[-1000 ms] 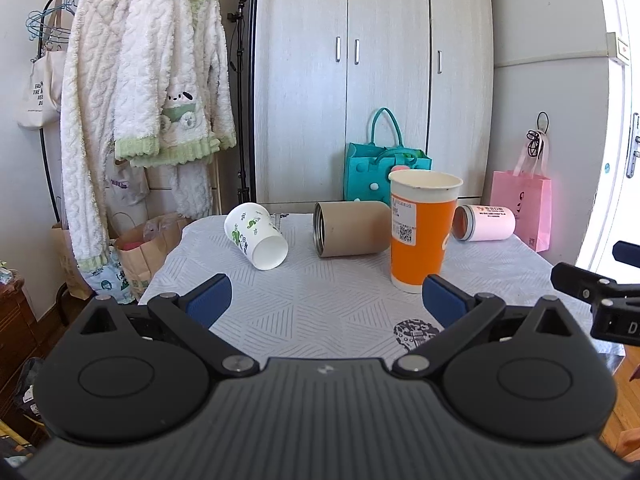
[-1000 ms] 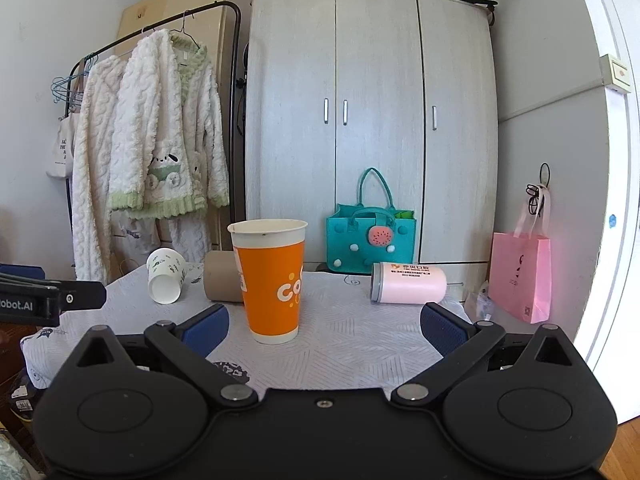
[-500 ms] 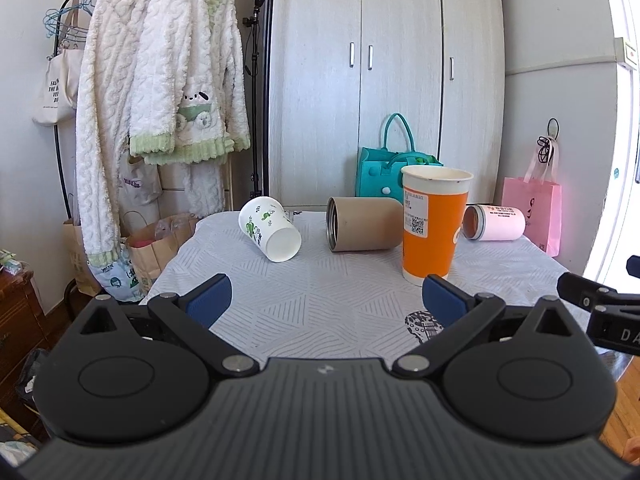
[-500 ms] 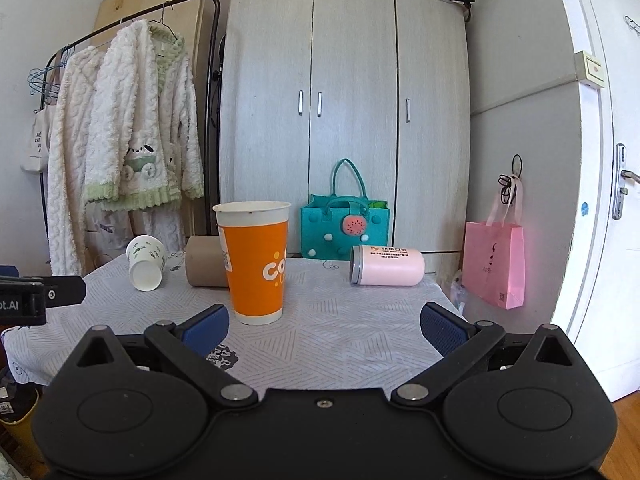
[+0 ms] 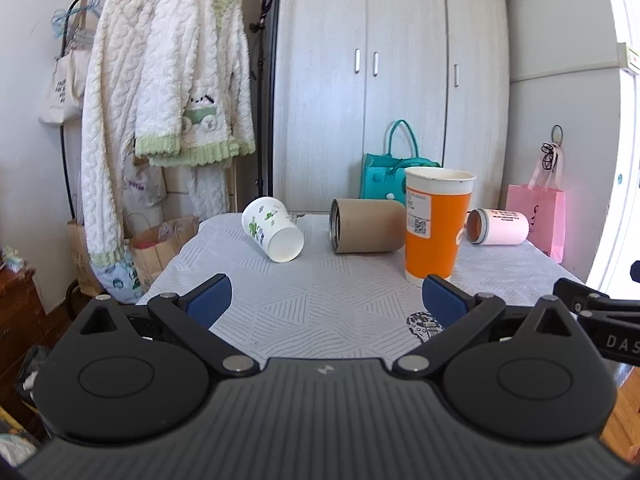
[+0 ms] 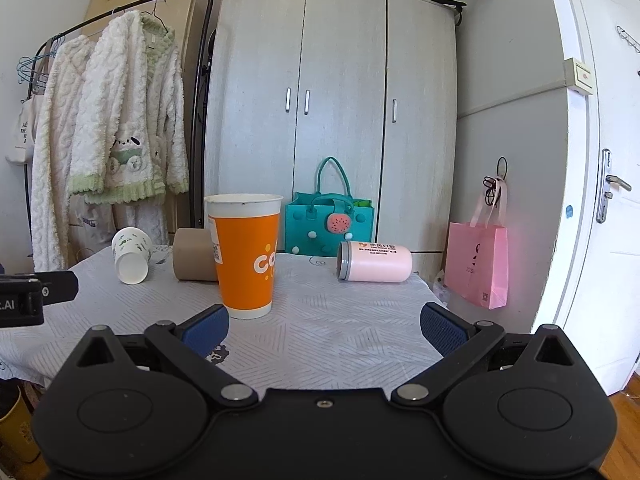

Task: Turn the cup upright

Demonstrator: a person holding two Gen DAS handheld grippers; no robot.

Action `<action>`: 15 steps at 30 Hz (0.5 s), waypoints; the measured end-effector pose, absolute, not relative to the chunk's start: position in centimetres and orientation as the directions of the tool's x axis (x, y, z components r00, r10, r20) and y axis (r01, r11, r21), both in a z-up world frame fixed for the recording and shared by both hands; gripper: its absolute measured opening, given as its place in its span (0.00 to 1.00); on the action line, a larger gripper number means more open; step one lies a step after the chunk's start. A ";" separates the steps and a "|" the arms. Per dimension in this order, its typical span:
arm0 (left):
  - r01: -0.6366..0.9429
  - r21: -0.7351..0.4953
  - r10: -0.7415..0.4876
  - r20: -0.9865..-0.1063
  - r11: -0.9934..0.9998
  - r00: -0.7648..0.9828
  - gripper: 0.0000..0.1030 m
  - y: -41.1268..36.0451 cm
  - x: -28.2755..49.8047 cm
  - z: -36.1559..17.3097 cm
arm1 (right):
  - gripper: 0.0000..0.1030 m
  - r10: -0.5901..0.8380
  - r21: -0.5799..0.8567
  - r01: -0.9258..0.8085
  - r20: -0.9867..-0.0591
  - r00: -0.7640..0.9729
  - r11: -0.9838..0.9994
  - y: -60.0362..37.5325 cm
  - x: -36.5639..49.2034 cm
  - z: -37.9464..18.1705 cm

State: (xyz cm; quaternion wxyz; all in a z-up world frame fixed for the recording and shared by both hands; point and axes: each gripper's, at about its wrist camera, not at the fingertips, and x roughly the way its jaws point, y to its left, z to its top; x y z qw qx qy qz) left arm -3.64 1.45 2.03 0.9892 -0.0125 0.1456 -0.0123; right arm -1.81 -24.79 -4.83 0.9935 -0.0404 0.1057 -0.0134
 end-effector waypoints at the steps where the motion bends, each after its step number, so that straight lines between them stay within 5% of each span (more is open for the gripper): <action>1: 0.021 -0.022 -0.026 -0.284 1.000 0.958 1.00 1.4 -3.7 2.0 | 1.00 -0.039 -0.082 0.022 -0.209 0.977 0.996 -24.8 -1.8 -4.8; 15: 0.006 0.020 0.000 -0.283 1.000 0.959 1.00 1.4 -3.8 2.0 | 1.00 -0.080 -0.062 0.068 -0.207 0.975 0.996 -25.2 -1.7 -4.8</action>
